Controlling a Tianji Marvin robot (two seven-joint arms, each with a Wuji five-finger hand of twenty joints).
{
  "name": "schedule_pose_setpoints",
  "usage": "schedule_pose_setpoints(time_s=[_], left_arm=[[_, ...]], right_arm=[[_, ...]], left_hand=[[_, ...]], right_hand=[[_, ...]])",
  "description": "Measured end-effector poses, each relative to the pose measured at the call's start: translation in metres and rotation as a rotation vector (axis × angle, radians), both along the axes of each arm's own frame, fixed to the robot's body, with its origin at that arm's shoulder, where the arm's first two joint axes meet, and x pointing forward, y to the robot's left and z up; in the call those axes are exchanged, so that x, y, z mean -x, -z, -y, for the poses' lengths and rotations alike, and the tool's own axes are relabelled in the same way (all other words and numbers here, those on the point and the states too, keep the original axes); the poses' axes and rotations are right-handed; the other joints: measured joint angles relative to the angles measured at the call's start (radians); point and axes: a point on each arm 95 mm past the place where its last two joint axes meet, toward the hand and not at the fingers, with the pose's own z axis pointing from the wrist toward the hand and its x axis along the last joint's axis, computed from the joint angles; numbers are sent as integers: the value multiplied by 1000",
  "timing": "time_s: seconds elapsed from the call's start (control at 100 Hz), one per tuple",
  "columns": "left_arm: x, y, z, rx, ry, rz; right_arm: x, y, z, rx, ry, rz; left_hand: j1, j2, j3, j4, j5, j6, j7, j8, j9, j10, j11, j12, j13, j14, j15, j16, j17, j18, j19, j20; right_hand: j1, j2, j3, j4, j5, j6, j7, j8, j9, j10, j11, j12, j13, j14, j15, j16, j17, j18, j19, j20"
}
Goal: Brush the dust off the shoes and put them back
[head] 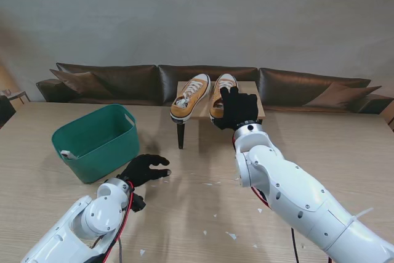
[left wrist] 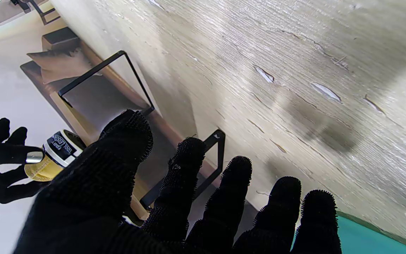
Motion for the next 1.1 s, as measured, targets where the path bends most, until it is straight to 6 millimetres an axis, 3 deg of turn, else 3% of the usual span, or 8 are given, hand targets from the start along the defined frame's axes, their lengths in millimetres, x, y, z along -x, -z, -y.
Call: schedule_pose_setpoints(time_s=[0.07, 0.16, 0.32, 0.53, 0.66, 1.1], left_arm=[[-1, 0, 0, 1, 2, 1], [-1, -1, 0, 3, 6, 3], [-2, -1, 0, 5, 12, 7], [-3, -2, 0, 14, 20, 18], [-5, -4, 1, 30, 34, 37], [-3, -19, 3, 58, 70, 120]], right_arm=[[3, -5, 2, -19, -3, 7], [7, -10, 3, -53, -8, 15], [18, -21, 8, -145, -27, 37], [50, -34, 22, -351, -129, 71], [72, -30, 30, -441, -189, 55], [112, -3, 57, -661, -370, -27]], left_hand=[[0, 0, 0, 0, 0, 0, 0, 0, 0, 0, 0, 0, 0, 0, 0, 0, 0, 0, 0, 0], [0, 0, 0, 0, 0, 0, 0, 0, 0, 0, 0, 0, 0, 0, 0, 0, 0, 0, 0, 0], [0, 0, 0, 0, 0, 0, 0, 0, 0, -1, 0, 0, 0, 0, 0, 0, 0, 0, 0, 0], [0, 0, 0, 0, -1, 0, -4, 0, -14, -3, -6, -12, 0, -3, 0, 0, -2, 0, 0, 0], [0, 0, 0, 0, -19, 0, -14, -1, -30, -6, -11, -21, -1, -12, -11, 0, -9, 0, -11, 0], [0, 0, -9, 0, -65, 2, -35, -13, -66, -27, -17, -43, -14, -26, -26, -6, -22, -10, -24, -3]], right_hand=[[0, 34, -55, 19, -10, -18, -13, -9, -12, 0, -6, -19, -11, 10, -42, -15, -1, 3, -31, 0], [-14, 99, -192, 40, -10, -50, -33, -10, -37, 0, -49, -41, -21, 18, -101, -39, -2, 17, -70, 0], [-53, 106, -187, 59, -9, -84, -54, -10, -38, 0, -55, -55, -66, 30, -182, -70, -4, 27, -123, -15], [-32, 106, -186, 59, 110, -116, -23, 41, -33, 0, -82, -61, -71, 31, -262, -105, -11, 39, -178, -25], [4, 102, -184, 69, 151, -120, 12, 91, 7, 0, -106, -69, -70, 31, -310, -128, -11, 40, -215, -47], [42, 101, -185, 70, 199, -146, -22, 99, 56, -3, -171, -95, -60, 40, -409, -159, -11, 52, -290, -76]])
